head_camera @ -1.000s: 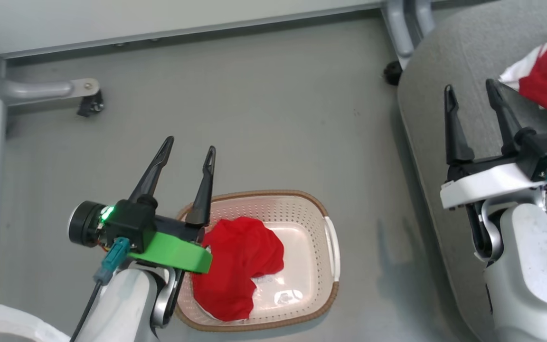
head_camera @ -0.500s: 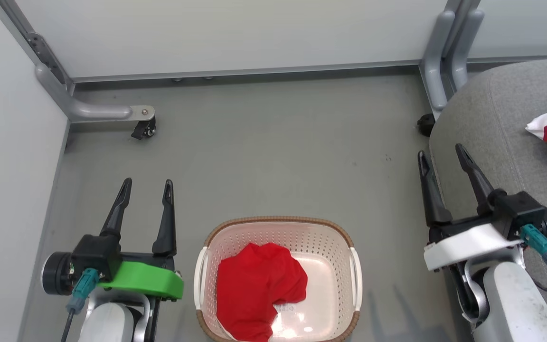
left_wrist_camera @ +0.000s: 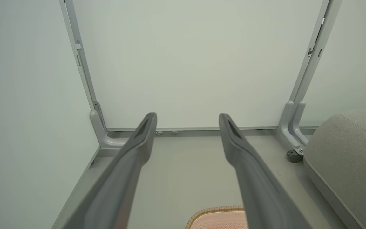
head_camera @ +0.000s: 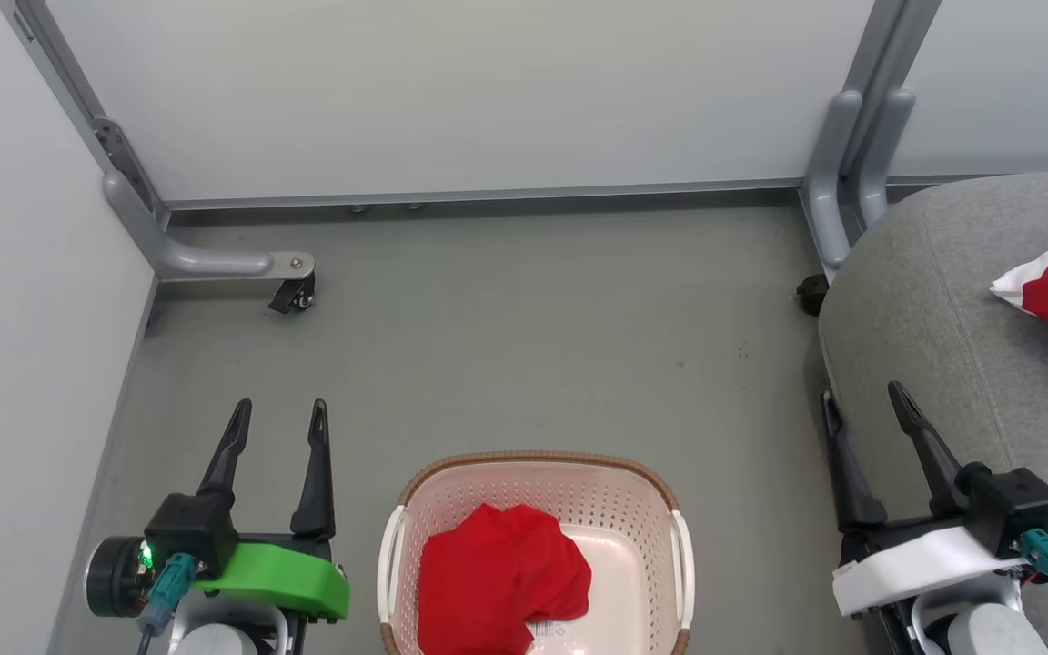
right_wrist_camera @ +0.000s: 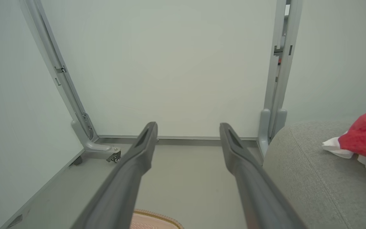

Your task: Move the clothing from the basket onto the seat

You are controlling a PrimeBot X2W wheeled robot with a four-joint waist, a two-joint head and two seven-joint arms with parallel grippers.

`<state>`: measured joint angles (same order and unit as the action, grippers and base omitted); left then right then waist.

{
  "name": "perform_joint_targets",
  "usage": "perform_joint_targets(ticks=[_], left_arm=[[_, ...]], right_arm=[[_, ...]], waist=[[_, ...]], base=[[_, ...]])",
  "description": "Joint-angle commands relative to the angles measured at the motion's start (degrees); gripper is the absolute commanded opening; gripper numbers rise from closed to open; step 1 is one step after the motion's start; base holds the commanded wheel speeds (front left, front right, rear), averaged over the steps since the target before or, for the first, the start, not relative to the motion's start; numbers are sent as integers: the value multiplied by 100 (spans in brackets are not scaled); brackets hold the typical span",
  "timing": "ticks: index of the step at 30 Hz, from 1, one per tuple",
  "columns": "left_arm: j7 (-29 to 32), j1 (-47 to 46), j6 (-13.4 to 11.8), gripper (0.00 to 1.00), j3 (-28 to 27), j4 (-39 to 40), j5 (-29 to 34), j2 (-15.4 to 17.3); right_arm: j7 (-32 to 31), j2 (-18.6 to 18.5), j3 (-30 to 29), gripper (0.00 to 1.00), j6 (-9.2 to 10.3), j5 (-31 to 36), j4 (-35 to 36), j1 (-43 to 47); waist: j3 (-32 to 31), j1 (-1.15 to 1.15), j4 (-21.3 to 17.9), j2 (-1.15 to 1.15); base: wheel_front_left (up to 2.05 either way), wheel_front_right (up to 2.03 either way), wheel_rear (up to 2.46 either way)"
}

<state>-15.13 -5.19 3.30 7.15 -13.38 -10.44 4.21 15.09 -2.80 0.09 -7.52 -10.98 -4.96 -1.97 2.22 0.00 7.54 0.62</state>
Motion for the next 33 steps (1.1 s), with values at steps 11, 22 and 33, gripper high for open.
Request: perform_joint_targets(ticks=[11,22,33], left_arm=[[-3,110,76,100,-135,-53,120,-73],[-3,17,155,100,-162,-92,210,-100],[-3,-475,327,100,132,-168,333,-102]], right_arm=[[12,-18,-42,100,6,-63,70,257],[12,-18,-16,100,6,-22,16,159],[12,-17,168,100,6,-8,115,-206]], waist=[[-81,0,-76,-62],[-73,0,-100,-62],[362,0,-395,-62]], base=[[0,0,0],[0,0,0],[0,0,0]])
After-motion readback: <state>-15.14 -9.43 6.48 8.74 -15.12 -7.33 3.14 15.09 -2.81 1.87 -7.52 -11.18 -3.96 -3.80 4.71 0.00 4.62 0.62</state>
